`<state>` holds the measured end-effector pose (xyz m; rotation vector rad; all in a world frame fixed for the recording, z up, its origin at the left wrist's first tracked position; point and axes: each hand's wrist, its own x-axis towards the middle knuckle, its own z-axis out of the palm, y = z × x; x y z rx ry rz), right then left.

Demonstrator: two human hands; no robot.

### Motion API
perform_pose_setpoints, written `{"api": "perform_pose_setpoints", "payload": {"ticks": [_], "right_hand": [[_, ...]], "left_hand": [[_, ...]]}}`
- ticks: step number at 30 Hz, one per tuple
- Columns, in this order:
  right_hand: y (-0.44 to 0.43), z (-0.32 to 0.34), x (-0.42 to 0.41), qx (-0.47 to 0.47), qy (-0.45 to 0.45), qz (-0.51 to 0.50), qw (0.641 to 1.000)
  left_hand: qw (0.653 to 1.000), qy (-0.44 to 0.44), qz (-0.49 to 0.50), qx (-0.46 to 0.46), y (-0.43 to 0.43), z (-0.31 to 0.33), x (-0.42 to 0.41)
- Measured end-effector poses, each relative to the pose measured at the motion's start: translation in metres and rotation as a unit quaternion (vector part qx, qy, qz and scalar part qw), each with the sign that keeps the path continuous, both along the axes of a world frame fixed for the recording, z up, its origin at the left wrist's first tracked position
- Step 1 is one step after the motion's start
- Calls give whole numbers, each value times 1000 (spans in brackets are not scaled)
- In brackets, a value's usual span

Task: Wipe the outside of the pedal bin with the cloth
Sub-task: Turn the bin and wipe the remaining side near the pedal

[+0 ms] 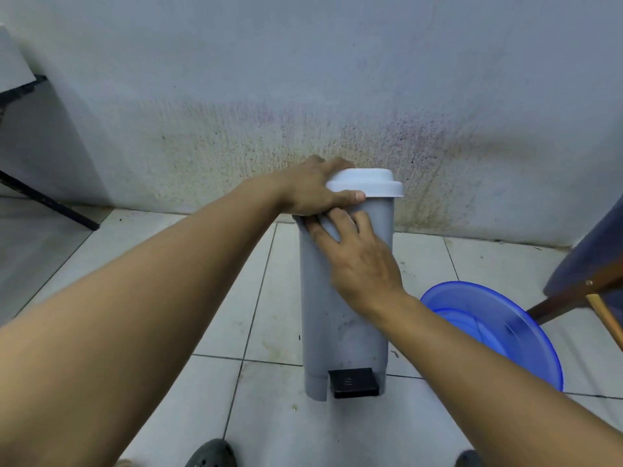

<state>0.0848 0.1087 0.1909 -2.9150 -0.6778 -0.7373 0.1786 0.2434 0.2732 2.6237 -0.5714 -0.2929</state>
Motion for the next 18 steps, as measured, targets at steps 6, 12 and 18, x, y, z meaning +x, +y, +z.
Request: {"api": "perform_pose_setpoints", "payload": {"ticks": [6, 12, 18], "right_hand": [[-2, -2, 4, -63, -21, 47, 997], [-11, -42, -20, -134, -17, 131, 982], [-29, -67, -39, -203, -29, 233, 951]], "left_hand": [[1000, -9, -7, -5, 2, -3, 7], [1000, -10, -9, -4, 7, -6, 14], [1000, 0, -6, -12, 9, -8, 17]]}}
